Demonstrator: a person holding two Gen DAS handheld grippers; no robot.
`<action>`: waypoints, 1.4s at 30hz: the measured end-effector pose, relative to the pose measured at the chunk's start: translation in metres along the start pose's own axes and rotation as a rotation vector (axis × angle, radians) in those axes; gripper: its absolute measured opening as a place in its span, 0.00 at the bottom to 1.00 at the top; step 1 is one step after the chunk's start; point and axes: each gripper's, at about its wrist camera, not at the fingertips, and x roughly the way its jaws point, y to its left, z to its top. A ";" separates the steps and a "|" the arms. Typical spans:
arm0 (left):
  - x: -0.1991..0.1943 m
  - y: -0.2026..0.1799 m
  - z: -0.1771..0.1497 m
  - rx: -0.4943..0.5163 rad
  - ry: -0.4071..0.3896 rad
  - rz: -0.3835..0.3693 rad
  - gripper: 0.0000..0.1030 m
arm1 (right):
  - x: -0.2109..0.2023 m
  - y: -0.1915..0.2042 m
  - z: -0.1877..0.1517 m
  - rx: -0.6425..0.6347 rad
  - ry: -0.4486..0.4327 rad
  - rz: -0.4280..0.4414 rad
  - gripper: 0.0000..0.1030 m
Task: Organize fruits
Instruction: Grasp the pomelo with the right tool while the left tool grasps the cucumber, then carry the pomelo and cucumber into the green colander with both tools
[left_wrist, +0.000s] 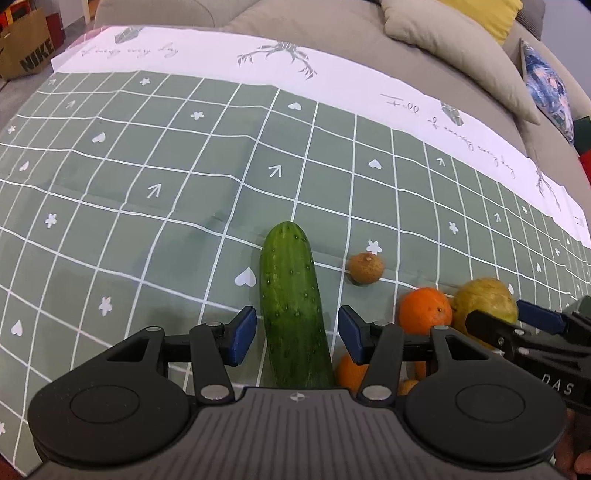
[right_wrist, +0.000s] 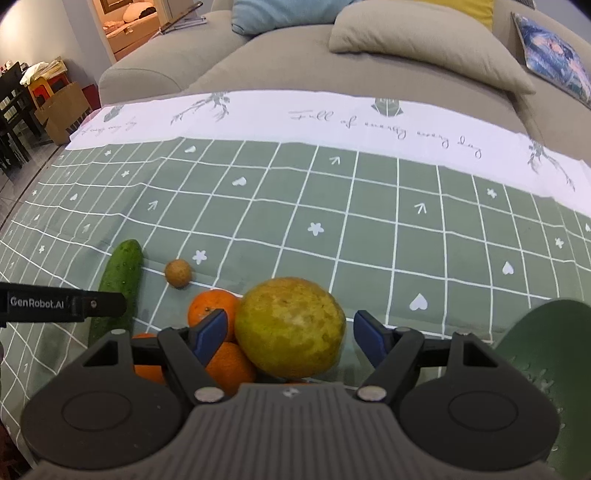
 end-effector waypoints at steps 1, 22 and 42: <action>0.002 0.000 0.001 -0.001 0.005 -0.001 0.58 | 0.003 -0.001 0.000 0.001 0.005 0.000 0.70; -0.017 0.003 -0.006 -0.009 -0.023 -0.024 0.40 | -0.010 0.004 -0.001 -0.015 -0.035 0.005 0.65; -0.133 -0.044 -0.053 0.148 -0.213 -0.170 0.40 | -0.126 0.008 -0.052 -0.013 -0.207 0.034 0.65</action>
